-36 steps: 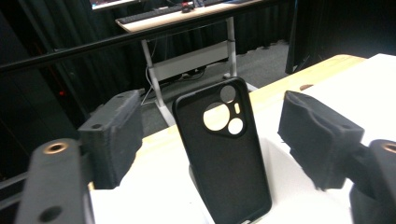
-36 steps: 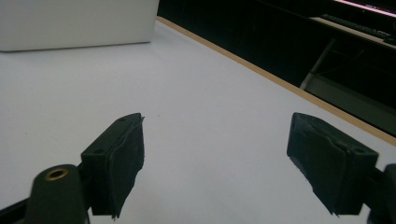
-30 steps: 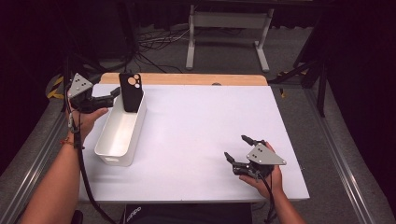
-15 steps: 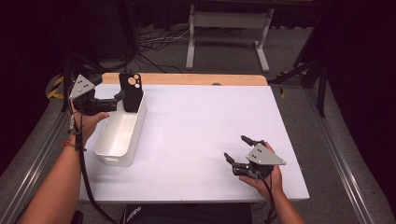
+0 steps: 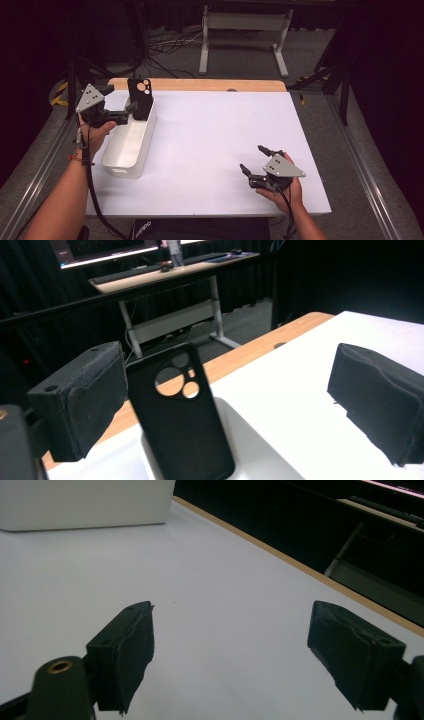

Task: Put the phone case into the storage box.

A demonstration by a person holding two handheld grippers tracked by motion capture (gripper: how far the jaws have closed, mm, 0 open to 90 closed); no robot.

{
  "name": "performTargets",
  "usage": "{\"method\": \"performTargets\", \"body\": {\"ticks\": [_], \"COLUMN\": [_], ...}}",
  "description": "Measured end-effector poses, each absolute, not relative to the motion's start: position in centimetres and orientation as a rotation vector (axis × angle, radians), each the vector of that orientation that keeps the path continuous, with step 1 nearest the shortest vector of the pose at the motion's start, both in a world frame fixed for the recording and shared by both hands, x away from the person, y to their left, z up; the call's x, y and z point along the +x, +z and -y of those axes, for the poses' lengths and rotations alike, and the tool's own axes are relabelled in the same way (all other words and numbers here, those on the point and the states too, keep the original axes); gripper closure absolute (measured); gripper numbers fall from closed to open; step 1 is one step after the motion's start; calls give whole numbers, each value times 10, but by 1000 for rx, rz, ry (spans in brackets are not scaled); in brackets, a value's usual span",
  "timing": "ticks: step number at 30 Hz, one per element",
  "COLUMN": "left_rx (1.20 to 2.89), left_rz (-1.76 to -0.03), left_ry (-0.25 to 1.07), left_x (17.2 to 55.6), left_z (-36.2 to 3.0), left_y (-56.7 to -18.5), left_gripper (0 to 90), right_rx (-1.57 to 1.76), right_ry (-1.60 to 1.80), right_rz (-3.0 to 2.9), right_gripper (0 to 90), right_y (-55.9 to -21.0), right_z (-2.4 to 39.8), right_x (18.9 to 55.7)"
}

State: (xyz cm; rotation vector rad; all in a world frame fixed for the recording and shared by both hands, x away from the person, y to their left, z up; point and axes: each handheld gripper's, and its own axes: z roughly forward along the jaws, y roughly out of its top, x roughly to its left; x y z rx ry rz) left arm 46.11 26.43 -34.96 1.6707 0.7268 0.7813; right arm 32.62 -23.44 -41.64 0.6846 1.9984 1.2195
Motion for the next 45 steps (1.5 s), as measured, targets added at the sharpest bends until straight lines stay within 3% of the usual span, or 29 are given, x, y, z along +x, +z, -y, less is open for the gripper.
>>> {"method": "performTargets", "body": {"ticks": [45], "left_rx": [1684], "left_rz": [-530], "left_ry": [716], "left_x": [416], "left_z": [-226], "left_y": [-351], "left_gripper": [41], "right_rx": [664], "right_ry": [1229], "right_rz": [-1995], "right_gripper": [200], "right_y": [-414], "right_z": [232], "right_x": [322]}}
